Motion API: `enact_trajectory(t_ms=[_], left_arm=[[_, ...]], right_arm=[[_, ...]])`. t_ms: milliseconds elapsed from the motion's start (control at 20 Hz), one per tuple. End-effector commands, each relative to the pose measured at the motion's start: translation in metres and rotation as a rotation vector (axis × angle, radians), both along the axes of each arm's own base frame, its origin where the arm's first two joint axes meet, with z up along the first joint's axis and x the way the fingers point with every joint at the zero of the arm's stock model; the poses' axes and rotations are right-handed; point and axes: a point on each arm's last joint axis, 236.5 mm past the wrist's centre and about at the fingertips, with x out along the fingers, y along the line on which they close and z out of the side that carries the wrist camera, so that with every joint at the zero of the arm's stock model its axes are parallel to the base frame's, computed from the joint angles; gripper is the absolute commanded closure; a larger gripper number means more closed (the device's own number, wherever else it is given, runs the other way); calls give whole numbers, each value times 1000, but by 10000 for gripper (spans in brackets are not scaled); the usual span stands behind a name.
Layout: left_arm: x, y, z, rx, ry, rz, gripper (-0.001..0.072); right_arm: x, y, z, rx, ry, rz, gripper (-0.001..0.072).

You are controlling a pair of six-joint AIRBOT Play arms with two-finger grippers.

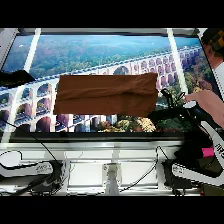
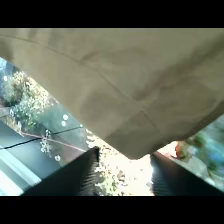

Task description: Fold the clothes and pants, and hang the long-sleeved shirts on hangers.

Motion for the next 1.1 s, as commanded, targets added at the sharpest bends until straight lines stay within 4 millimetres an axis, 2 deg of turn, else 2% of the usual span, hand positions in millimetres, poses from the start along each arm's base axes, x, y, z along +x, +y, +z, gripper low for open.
enact_trajectory(t_ms=[0, 150, 250, 300, 450, 600, 800, 1050], left_arm=[[0, 0, 0, -8, 4, 17, 107], [0, 0, 0, -8, 4, 16, 106], [0, 0, 0, -9, 5, 17, 106], [0, 0, 0, -12, 7, 23, 106], [0, 0, 0, -16, 8, 29, 107], [1, -3, 2, -30, 1, 28, 107], [3, -7, 4, -48, -9, 27, 107], [3, -6, 4, -48, -9, 28, 107]], right_arm=[[-6, -6, -10, -78, -7, 70, 265], [-1, 7, -12, -112, -47, 115, 266], [-6, 14, -16, -141, -48, 174, 269], [-11, 15, -18, -160, -38, 202, 310], [-22, 16, -17, -161, -1, 233, 692], [-19, 20, -3, -134, 27, 202, 696], [1, 28, 47, -95, -31, 156, 697], [54, 42, 149, 7, -233, -28, 698]])
